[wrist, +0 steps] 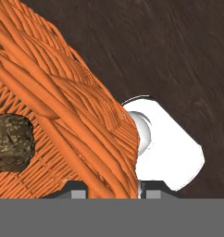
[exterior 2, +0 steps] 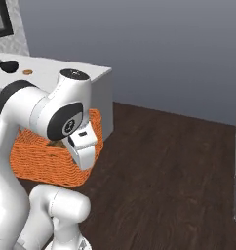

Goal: Open the cabinet, pick up the bread from the cabinet and place it in the basket. Then move the basket to the dining counter.

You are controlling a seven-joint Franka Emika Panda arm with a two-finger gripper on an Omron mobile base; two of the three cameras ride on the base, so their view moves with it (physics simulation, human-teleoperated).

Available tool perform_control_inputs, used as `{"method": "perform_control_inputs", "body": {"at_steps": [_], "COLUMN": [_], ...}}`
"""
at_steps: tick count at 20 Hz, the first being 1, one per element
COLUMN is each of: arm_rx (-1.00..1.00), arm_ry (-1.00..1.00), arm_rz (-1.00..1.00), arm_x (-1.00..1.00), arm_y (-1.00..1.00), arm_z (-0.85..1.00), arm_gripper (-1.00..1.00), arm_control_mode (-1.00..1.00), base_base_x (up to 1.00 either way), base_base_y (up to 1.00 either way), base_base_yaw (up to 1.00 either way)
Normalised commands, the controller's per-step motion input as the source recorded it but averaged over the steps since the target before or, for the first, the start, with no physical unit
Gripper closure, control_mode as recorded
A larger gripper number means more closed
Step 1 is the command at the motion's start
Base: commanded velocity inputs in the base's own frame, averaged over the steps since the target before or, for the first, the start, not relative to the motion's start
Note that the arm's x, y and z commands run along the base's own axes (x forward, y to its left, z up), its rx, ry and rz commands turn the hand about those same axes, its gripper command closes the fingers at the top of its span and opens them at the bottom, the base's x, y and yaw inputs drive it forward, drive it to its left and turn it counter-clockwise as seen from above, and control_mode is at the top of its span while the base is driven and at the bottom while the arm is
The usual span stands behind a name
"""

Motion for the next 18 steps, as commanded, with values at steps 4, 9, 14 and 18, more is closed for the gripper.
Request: {"method": "perform_control_inputs", "body": {"at_steps": [4,9,14,18], "arm_rx": [0.0,0.0,0.0,0.0], "arm_ry": [0.0,0.0,0.0,0.0], "arm_rz": [0.0,0.0,0.0,0.0], "arm_x": [0.0,0.0,0.0,0.0], "arm_y": [0.0,0.0,0.0,0.0], "arm_z": [0.0,0.0,0.0,0.0], "arm_gripper": [1.0,1.0,1.0,1.0], "arm_control_mode": [1.0,1.0,1.0,1.0], "base_base_x": [0.26,0.23,0.27,0.38], "base_base_y": [1.0,1.0,1.0,1.0], "base_base_yaw": [-0.38,-0.25,-0.18,-0.17]}}
